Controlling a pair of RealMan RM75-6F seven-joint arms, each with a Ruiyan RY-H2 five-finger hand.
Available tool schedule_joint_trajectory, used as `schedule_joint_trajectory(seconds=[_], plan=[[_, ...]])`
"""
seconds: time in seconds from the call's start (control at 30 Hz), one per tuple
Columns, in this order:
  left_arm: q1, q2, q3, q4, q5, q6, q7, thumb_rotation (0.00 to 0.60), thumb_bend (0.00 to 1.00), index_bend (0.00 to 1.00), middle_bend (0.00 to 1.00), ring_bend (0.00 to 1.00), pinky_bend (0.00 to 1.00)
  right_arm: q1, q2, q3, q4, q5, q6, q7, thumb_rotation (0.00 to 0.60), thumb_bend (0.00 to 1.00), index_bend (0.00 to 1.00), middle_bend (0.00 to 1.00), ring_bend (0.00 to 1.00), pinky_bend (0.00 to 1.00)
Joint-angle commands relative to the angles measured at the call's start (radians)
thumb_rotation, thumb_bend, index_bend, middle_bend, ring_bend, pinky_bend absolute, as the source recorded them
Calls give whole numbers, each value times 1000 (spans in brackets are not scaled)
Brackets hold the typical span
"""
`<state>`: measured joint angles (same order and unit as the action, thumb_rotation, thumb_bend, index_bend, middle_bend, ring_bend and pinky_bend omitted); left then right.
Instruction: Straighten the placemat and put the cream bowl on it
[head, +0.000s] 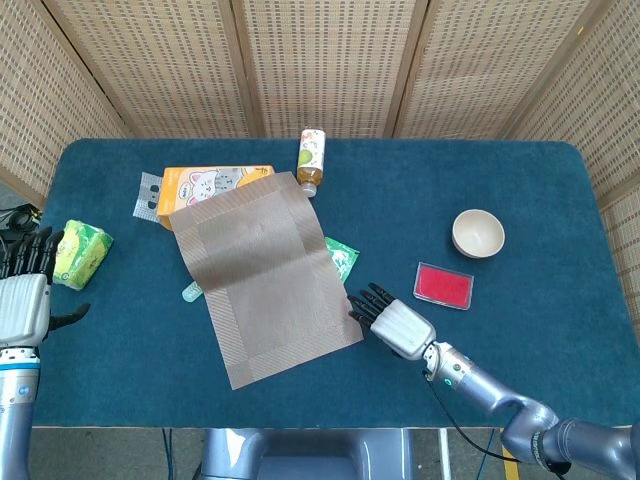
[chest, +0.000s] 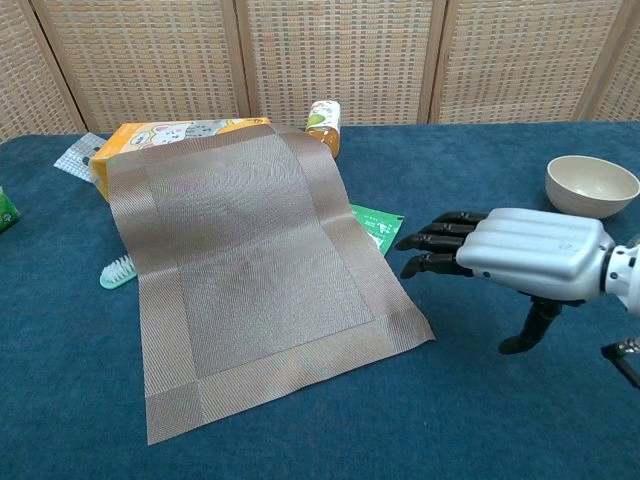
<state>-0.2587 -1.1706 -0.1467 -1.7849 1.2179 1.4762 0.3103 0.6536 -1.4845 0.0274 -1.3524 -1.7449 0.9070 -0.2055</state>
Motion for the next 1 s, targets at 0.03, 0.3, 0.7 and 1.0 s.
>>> schedule_joint_trajectory(seconds=[0.03,0.3,0.7,1.0], plan=[[2,0,1,-1,4,0,1,600,0,0,0,0,0,11,-18,-1,9,13,-16,-12,600,0,174,0,0,0],[11,3,4,-14,19,2,2,600,0,0,0,0,0,60,-100,29,65,85,-83,-38,600,0,176,0,0,0],[17,10,-7,-16,19,-7,-18,600,0,0,0,0,0,112,-165,51,95,146,-113,-83,600,0,181,0,0,0],[21,16,-11,-19,24,-11,-28,600,0,0,0,0,0,142,-192,68,100,201,-134,-111,600,191,198,0,0,0]])
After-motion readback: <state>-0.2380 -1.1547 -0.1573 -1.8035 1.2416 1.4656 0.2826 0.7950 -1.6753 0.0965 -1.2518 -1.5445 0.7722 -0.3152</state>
